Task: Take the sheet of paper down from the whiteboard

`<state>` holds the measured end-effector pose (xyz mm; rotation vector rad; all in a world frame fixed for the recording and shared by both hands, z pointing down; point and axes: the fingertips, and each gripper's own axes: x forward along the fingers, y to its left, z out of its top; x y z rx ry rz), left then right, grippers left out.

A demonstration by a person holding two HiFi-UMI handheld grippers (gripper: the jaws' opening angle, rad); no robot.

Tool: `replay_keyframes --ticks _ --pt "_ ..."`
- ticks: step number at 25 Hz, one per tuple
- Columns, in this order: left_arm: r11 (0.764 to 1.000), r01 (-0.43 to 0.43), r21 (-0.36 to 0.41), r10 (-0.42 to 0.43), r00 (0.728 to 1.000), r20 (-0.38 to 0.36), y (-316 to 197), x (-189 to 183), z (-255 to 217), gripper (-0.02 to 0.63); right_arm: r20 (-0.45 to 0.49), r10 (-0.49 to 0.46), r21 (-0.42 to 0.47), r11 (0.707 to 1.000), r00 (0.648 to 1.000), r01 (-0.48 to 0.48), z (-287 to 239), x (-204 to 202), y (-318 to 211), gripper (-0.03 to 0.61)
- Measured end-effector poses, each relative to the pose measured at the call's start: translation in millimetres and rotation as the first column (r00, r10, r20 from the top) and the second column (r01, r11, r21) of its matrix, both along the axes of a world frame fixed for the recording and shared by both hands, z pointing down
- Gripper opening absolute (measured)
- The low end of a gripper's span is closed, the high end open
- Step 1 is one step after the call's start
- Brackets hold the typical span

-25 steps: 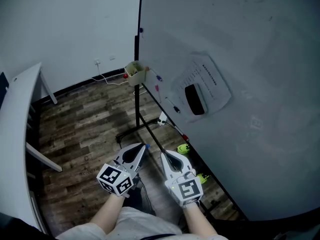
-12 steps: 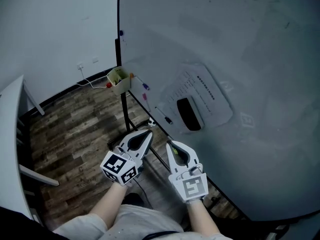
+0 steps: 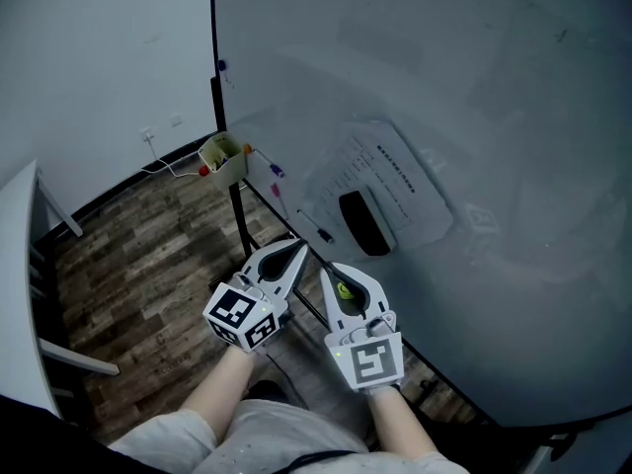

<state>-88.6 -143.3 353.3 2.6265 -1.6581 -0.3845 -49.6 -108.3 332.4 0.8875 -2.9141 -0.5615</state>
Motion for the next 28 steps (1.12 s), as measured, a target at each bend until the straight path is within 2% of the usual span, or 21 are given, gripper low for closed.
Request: replay_keyframes --ticks 5,14,17,24,28 --pt "1.0 0.004 0.004 -0.004 1.0 0.004 -3 1 -7 0.014 0.012 0.024 0.009 1.0 1.0 -0.024 -5 6 -4 0.018" --pt "1.0 -0.009 0.021 0.009 1.0 0.019 -8 4 -12 0.014 0.032 0.003 0.023 1.0 0.999 -0.003 -12 4 -5 0.018" --pt "1.0 -0.014 0.026 0.014 1.0 0.024 -10 4 -14 0.014 0.019 0.03 0.048 0.998 0.999 -0.031 -14 6 -6 0.018" --pt "0.999 -0.034 0.029 0.033 0.999 0.029 -17 3 -16 0.015 0.098 0.074 0.062 0.995 0.992 -0.08 -27 14 -11 0.018" --pt "0.999 -0.046 0.029 0.045 0.999 0.029 -24 5 -17 0.015 0.105 0.1 0.075 0.991 0.989 -0.108 -31 20 -15 0.018"
